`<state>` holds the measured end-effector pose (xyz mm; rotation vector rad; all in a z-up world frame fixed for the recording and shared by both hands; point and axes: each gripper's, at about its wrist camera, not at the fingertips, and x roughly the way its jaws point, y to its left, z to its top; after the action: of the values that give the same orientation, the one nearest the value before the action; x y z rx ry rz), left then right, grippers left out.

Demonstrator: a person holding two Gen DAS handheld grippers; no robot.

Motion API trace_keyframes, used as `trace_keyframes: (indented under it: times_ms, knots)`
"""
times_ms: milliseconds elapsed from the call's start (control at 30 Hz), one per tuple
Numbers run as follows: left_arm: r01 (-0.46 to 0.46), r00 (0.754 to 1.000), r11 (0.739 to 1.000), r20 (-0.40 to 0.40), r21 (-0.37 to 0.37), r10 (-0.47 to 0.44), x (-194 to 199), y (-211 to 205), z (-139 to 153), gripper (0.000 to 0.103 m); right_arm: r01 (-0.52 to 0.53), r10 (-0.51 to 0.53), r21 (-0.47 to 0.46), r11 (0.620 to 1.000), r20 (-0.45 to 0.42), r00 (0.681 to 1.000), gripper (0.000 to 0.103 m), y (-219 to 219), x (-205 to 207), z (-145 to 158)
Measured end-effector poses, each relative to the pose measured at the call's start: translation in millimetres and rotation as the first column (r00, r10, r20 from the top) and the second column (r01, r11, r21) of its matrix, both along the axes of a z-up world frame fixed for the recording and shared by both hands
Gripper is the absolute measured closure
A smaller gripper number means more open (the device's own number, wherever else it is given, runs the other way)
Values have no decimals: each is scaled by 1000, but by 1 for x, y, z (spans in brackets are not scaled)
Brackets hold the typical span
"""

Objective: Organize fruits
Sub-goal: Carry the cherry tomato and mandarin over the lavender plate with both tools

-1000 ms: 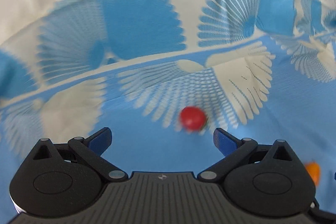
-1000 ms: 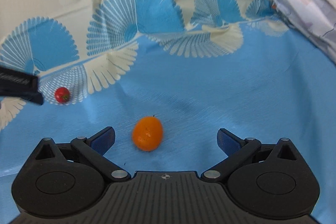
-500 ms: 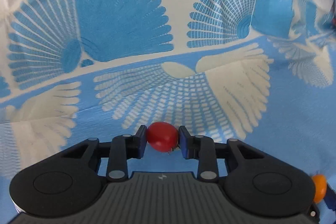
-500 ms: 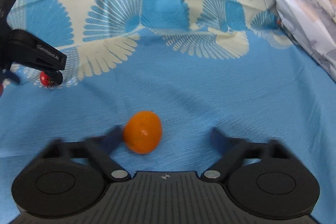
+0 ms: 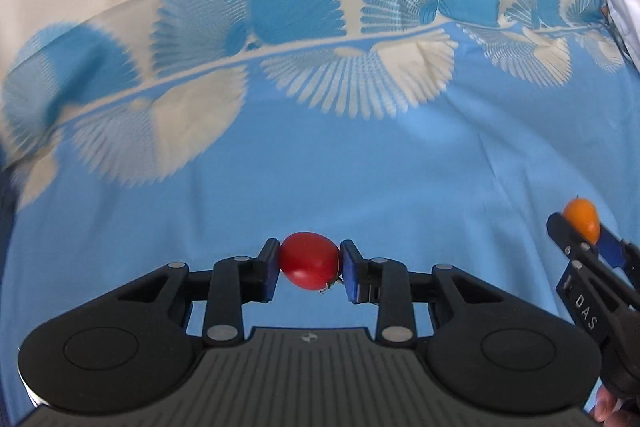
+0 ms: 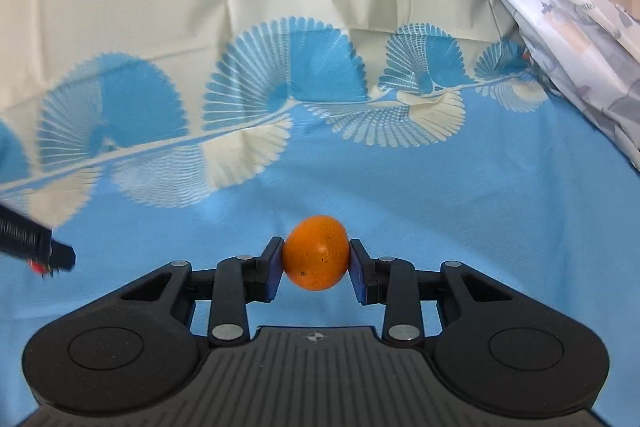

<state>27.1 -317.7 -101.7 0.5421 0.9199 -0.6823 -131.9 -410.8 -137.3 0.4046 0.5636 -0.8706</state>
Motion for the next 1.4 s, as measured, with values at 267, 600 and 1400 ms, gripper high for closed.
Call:
trace_keyframes:
  times_ms: [267,600,1400]
  knots:
    - [-88,996,995,-26,41,89,-57,132,48,67,-217,217,109,970,8,976,67,122,-48,54]
    - [-255,967,967,8,9,255,-92,281,97,67,-494,492,78,866,47,869,67,252,-67,114]
    - [-401,914,906,9,-133,405,-128,412,120,67,-698,700,-108,708,-25,714,67,370,-99,159]
